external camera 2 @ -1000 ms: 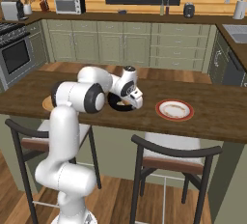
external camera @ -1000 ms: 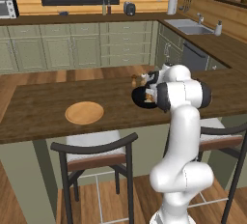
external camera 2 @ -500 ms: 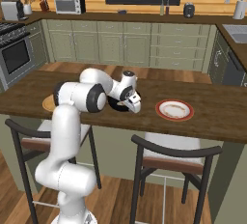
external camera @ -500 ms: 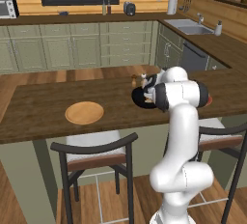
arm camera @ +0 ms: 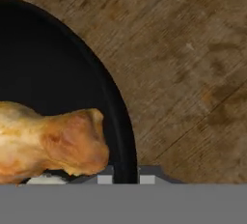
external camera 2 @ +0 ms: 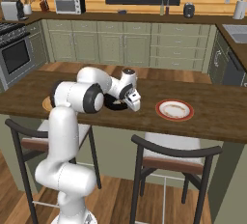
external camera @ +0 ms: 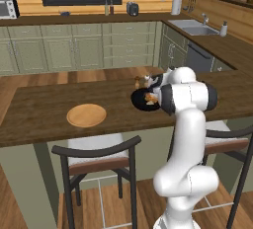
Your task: Pick the chicken drumstick and garlic from their plates and place them in the bowl. Then put the bowl in the fridge.
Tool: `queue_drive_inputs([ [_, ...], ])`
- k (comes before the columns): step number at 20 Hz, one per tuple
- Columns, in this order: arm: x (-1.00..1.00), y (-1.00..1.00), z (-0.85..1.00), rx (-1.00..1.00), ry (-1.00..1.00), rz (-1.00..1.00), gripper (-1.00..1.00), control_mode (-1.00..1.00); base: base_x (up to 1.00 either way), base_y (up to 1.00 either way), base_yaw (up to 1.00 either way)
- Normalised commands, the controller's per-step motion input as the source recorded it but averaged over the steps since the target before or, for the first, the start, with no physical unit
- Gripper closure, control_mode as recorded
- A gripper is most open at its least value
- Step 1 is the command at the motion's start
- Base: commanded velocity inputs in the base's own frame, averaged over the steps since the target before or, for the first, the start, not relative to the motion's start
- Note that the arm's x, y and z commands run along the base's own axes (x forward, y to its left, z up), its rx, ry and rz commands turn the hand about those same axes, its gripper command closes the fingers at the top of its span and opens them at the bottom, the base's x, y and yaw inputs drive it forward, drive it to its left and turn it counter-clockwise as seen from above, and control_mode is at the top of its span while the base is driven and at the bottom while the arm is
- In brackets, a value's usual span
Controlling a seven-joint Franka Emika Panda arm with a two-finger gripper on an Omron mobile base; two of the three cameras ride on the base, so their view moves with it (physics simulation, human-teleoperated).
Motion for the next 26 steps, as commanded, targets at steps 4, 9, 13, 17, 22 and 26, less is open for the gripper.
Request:
queue_drive_inputs([
  [4, -0.45, 0.00, 0.69, 0.00, -0.09, -0.10, 1.00, -1.00, 0.00, 0.00, 0.00],
  [9, -0.61, 0.13, 0.56, 0.07, 0.00, -0.18, 1.00, -1.00, 0.00, 0.00, 0.00],
  [13, -0.99, 0.20, 0.69, 0.03, -0.05, -0.18, 1.00, -1.00, 0.00, 0.00, 0.00],
  [17, -1.00, 0.01, 0.81, 0.01, 0.00, -0.05, 1.00, -1.00, 0.00, 0.00, 0.00],
  [22, -1.00, 0.05, 0.86, 0.07, 0.03, -0.01, 1.00, -1.00, 0.00, 0.00, 0.00],
  [26, -1.00, 0.23, 0.60, 0.06, 0.00, 0.00, 1.00, -1.00, 0.00, 0.00, 0.00],
])
